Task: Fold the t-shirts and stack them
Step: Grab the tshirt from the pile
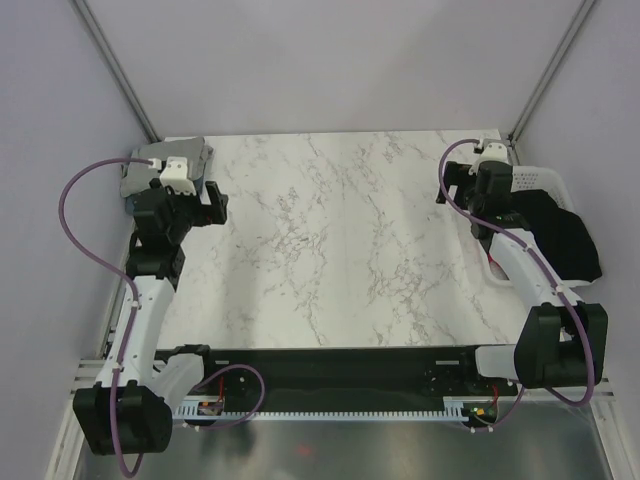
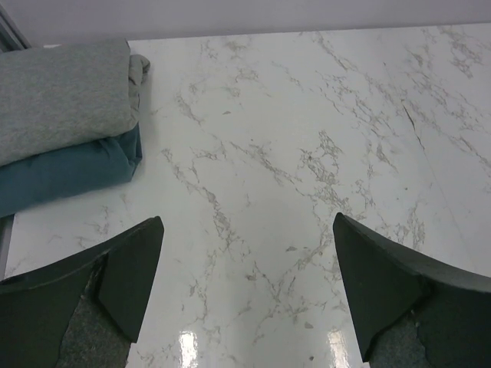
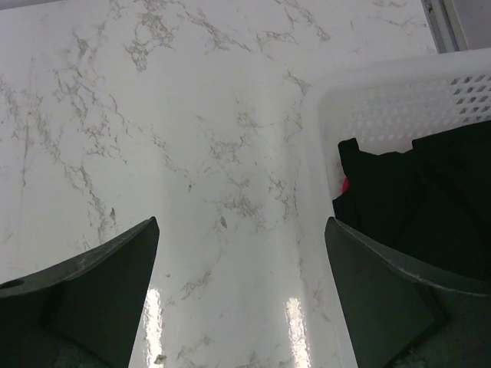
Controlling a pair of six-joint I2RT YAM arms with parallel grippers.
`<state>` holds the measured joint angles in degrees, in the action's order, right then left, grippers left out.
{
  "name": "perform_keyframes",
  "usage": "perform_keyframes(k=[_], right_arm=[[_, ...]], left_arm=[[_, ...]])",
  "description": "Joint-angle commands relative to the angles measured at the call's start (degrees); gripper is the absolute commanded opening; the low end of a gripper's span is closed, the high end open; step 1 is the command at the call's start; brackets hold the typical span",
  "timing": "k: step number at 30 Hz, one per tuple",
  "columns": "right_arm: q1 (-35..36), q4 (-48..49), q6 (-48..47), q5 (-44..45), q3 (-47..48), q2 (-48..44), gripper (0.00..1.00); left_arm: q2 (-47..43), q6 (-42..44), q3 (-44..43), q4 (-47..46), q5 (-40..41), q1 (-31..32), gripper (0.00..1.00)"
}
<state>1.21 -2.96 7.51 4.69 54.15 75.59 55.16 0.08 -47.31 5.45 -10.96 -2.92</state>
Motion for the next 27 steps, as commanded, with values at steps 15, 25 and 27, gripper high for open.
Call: perform_keyframes(k=[15, 25, 27], right_arm=[[-0.9, 1.0, -11.2, 13.9, 4.4, 0.5, 0.98], [-13.2, -4.3, 0.2, 17.3, 14.5, 16.0, 0.98], [-15.2, -6.9, 0.8, 17.7, 16.8, 21.6, 0.98]], left_arm=[[8.6, 10.6, -1.9, 6.1, -2.0, -0.2, 0.93], [11.9, 13.4, -0.5, 8.4, -0.1, -0.2, 0.92], [12.2, 13.0, -0.4, 8.4, 0.0, -0.2, 0.92]])
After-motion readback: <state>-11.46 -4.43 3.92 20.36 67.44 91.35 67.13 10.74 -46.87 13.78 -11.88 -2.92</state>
